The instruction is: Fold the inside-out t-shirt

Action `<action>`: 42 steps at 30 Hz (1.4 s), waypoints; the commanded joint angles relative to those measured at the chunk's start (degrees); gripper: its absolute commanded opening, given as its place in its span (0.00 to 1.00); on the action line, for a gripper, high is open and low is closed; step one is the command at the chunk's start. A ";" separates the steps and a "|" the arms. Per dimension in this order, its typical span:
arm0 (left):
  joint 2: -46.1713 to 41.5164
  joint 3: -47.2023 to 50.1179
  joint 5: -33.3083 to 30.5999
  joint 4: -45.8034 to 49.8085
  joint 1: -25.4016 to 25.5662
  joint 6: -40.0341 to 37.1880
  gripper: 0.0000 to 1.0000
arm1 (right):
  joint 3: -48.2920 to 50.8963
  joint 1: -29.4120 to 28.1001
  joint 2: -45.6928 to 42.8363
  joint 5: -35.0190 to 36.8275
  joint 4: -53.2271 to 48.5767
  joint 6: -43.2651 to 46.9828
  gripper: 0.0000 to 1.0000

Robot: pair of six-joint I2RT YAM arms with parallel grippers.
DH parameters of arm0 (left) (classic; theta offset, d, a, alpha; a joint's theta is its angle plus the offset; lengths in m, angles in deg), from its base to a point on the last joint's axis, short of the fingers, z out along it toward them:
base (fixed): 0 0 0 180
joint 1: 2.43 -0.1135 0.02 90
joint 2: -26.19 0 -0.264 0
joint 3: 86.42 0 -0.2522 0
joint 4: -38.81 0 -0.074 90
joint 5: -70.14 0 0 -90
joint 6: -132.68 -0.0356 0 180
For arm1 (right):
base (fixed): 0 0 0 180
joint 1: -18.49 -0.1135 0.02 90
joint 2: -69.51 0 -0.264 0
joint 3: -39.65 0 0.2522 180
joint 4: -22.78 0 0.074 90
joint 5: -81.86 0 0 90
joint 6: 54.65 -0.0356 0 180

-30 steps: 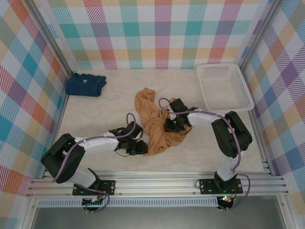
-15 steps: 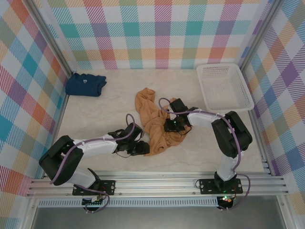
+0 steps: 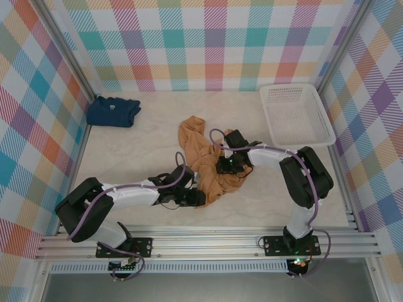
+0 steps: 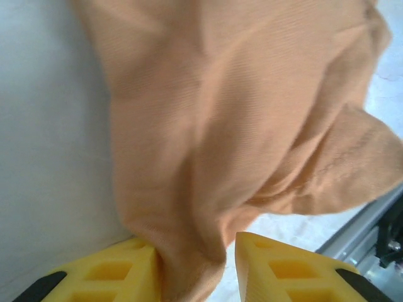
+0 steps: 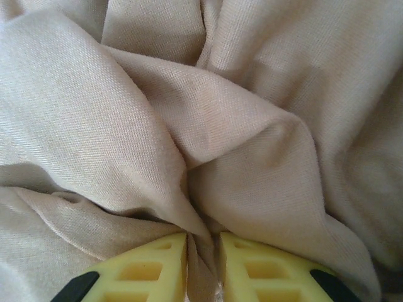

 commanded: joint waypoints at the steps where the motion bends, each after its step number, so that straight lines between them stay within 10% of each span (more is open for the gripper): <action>1: 1.71 -0.53 2.16 -3.04 0.99 0.83 0.34 | 0.33 -0.10 -0.09 -1.33 0.82 0.25 0.21; 13: -6.61 -0.26 -0.94 -0.26 -0.61 -0.43 0.06 | 0.33 0.10 -1.13 1.81 -1.12 2.80 0.21; 26: -21.92 1.68 6.57 -3.12 -10.79 3.82 0.03 | -1.07 0.70 -4.03 2.62 -3.62 6.98 0.28; 32: -21.67 1.66 6.67 -2.99 -12.80 4.44 0.00 | 6.36 0.69 -18.97 2.03 0.78 8.27 0.37; 42: -20.32 1.76 7.51 -4.52 -13.31 5.26 0.00 | 18.13 -0.07 -32.49 -17.71 10.30 5.23 0.52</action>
